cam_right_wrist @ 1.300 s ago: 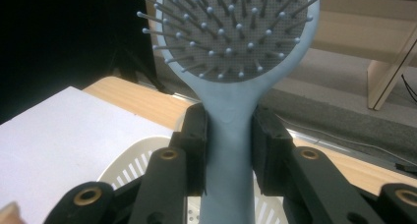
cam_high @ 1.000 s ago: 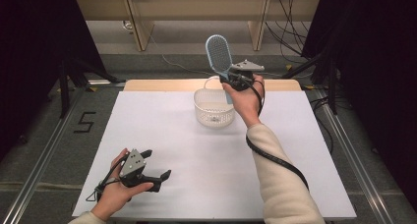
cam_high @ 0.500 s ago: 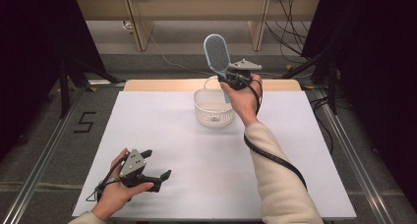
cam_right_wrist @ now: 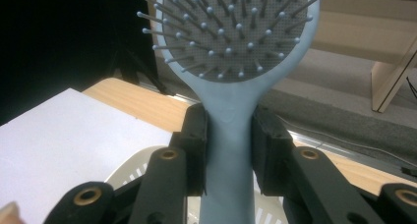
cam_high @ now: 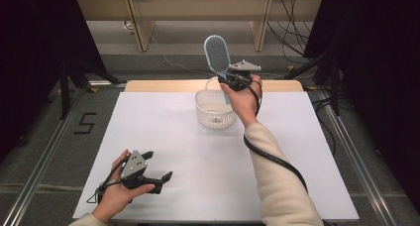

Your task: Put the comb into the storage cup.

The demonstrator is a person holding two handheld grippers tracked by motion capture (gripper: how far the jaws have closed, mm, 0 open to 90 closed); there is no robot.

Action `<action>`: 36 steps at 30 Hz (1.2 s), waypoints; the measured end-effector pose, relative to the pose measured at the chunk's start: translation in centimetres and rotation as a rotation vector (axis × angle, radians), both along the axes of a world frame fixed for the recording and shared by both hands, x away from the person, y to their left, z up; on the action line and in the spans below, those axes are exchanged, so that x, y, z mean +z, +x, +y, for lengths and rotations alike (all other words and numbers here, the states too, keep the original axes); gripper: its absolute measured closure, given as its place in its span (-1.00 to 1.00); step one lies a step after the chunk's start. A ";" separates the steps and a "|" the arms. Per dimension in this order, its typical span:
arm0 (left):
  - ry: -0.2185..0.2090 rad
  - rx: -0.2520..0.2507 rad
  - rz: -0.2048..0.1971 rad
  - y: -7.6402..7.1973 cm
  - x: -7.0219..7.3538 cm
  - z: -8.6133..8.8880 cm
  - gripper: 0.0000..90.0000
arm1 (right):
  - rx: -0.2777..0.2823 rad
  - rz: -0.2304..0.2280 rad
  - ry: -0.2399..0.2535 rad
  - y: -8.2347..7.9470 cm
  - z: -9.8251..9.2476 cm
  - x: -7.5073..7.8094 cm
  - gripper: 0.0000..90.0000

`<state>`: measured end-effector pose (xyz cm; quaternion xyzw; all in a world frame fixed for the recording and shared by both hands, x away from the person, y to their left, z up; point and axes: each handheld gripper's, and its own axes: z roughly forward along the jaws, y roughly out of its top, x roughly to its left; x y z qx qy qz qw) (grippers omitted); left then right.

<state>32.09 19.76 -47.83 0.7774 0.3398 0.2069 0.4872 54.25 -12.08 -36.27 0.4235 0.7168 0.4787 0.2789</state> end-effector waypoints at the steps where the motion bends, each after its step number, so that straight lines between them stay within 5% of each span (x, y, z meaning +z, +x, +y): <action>1: 0.000 0.000 0.000 0.0 0.0 0.0 -0.93 | 0.000 -0.001 0.001 0.0 0.0 0.0 0.57; 36: -0.002 -0.001 -0.001 0.0 0.0 0.0 -0.92 | 0.011 -0.005 0.002 0.3 0.8 -0.9 0.57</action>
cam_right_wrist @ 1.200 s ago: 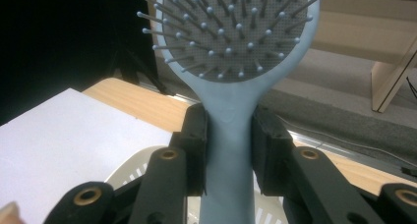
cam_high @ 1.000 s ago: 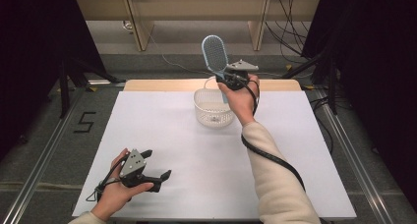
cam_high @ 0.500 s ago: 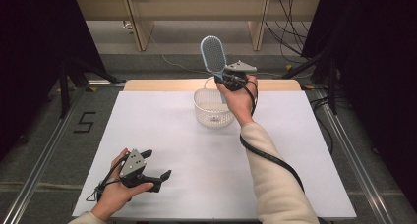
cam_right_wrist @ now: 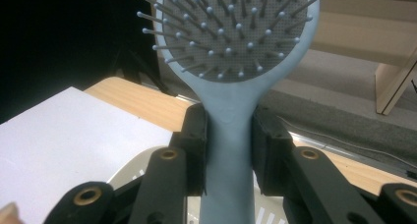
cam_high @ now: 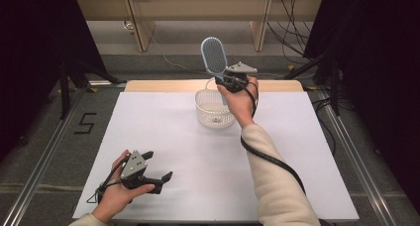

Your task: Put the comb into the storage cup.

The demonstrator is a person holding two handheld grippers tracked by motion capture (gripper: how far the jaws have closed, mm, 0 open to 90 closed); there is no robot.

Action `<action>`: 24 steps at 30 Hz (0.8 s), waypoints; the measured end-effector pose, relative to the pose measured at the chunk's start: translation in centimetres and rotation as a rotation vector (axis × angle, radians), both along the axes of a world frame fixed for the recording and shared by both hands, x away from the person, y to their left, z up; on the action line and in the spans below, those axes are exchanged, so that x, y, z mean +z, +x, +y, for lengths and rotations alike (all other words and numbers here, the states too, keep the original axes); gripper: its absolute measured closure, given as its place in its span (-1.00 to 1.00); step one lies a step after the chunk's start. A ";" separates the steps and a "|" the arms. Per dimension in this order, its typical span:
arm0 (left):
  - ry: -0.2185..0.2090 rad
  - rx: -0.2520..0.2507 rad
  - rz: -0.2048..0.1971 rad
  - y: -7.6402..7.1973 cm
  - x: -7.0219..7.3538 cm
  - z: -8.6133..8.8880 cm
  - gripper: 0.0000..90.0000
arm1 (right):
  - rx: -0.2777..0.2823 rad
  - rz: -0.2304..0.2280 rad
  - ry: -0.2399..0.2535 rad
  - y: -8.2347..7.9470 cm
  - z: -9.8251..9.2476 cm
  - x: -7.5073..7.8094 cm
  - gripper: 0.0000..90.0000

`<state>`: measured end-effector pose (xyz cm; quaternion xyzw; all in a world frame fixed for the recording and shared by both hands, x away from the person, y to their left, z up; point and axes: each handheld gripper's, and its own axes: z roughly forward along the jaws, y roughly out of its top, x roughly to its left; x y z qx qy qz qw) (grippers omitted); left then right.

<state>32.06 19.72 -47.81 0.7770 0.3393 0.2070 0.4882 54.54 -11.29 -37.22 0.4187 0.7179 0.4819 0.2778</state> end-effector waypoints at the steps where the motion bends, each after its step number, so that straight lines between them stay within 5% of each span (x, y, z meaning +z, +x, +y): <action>1: 0.000 0.000 0.000 0.0 0.0 0.0 -0.93 | 0.001 0.000 -0.001 0.0 0.0 0.0 0.57; 24: 0.001 -0.004 0.002 0.0 0.0 0.0 -0.92 | 0.009 0.004 -0.008 0.0 0.2 -0.8 0.57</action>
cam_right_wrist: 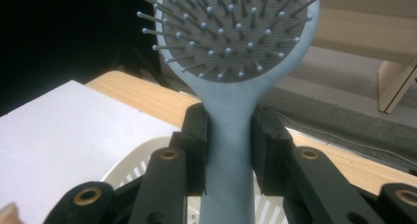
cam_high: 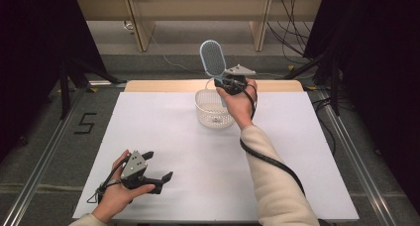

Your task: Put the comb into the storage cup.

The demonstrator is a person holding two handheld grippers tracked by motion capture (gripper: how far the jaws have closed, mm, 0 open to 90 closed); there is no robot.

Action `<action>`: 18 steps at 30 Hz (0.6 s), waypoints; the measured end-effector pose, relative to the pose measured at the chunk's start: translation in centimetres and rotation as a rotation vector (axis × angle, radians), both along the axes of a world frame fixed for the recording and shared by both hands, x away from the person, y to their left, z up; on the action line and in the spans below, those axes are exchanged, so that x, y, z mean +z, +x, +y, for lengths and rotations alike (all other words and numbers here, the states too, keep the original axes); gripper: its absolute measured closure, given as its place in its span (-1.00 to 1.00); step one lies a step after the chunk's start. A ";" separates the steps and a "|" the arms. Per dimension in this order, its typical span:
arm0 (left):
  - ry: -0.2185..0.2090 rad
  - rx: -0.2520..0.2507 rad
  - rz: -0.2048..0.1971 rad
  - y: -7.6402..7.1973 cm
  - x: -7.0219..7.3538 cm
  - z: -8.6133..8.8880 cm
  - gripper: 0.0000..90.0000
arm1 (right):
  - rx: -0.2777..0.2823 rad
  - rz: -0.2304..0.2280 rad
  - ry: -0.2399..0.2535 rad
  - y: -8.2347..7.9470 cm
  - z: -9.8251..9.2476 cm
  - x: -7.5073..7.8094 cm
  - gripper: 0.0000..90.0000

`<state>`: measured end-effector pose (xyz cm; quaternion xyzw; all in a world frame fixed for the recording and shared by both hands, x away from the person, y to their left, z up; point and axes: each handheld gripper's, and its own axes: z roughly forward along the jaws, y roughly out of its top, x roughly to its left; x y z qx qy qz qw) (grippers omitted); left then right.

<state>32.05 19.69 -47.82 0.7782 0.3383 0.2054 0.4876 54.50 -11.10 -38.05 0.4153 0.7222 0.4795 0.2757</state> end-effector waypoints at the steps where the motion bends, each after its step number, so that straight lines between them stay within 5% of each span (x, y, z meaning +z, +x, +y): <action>1: 0.000 0.000 0.000 0.0 0.0 0.0 -0.93 | -0.001 0.002 0.000 0.0 0.0 -0.1 0.57; 18: 0.002 -0.002 -0.001 0.0 0.0 0.0 -0.92 | 0.000 0.013 -0.007 -0.1 -0.2 -1.3 0.57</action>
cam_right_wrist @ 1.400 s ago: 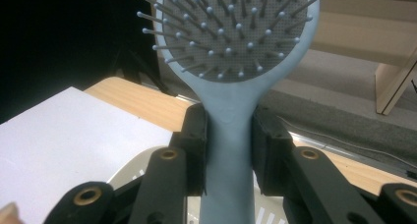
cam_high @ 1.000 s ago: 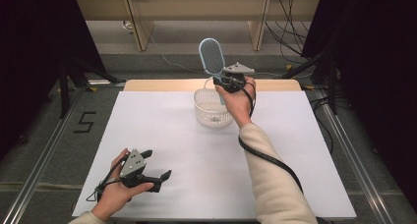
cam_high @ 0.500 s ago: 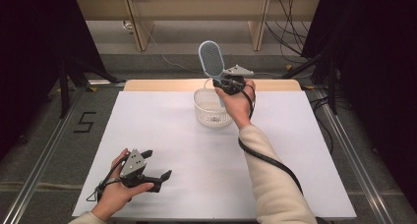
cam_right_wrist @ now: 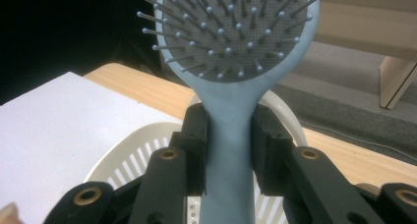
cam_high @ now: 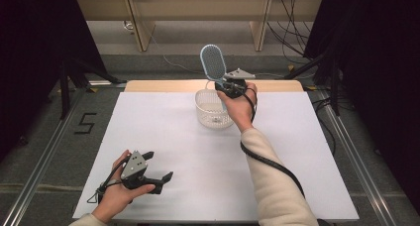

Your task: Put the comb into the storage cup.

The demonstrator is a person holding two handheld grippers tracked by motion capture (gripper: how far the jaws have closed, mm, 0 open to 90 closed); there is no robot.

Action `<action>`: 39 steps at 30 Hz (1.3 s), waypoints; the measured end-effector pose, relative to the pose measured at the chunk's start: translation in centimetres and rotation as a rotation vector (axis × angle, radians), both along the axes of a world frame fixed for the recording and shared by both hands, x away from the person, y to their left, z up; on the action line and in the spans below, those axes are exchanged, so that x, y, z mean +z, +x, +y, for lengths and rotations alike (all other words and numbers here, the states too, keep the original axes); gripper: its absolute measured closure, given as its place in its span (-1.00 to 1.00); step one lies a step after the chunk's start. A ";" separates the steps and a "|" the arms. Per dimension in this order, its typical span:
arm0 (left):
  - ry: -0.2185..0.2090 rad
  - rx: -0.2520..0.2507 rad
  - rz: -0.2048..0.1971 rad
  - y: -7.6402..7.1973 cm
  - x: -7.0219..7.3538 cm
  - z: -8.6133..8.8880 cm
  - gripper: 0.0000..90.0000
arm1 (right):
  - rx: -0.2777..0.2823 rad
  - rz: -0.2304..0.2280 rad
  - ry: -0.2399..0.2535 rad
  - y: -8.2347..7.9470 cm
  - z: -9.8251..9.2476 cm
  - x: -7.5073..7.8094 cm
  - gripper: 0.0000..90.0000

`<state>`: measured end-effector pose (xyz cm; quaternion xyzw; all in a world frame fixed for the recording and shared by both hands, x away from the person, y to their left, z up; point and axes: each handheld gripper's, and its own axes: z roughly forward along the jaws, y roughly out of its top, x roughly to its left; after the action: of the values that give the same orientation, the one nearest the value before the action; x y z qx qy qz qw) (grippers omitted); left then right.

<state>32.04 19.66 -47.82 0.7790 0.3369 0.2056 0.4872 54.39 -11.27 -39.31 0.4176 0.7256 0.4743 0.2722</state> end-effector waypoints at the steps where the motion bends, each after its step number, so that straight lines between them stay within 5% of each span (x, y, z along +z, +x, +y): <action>1: -0.001 0.000 0.000 0.0 0.0 0.0 -0.92 | 0.001 -0.001 0.002 0.0 0.0 0.0 0.57; 39: 0.002 -0.002 -0.001 0.0 0.0 0.0 -0.92 | 0.004 0.011 -0.050 -0.1 0.2 -1.5 0.57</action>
<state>32.05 19.64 -47.83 0.7798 0.3356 0.2055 0.4868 54.33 -11.12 -40.79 0.4120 0.7393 0.4544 0.2778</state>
